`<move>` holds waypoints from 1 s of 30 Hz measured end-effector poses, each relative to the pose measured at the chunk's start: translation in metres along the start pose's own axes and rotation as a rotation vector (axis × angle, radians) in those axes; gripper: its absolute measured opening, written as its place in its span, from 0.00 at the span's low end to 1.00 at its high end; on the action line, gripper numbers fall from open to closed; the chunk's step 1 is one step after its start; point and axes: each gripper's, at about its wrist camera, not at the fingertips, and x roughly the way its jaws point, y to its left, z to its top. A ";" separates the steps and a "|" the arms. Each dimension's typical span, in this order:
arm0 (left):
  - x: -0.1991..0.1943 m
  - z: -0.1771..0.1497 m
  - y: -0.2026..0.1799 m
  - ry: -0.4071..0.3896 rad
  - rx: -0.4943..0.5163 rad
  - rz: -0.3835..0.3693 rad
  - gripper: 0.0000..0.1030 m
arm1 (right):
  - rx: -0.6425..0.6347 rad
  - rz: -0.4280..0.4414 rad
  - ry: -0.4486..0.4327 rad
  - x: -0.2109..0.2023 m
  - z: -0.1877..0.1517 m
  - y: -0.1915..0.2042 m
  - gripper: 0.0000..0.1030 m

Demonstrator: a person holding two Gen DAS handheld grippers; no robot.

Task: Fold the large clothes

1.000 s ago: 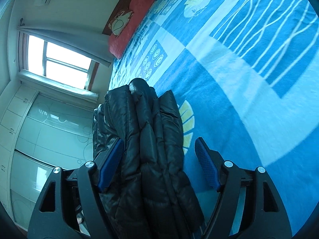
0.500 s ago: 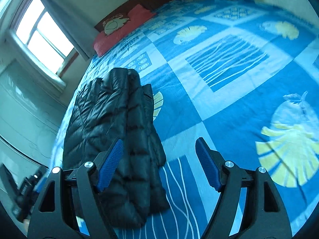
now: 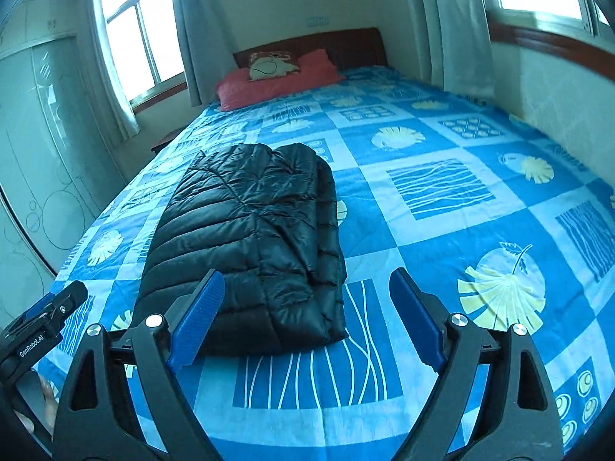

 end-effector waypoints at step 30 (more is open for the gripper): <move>-0.012 -0.018 -0.021 0.025 0.046 -0.007 0.88 | -0.115 -0.017 -0.004 -0.013 -0.015 0.032 0.85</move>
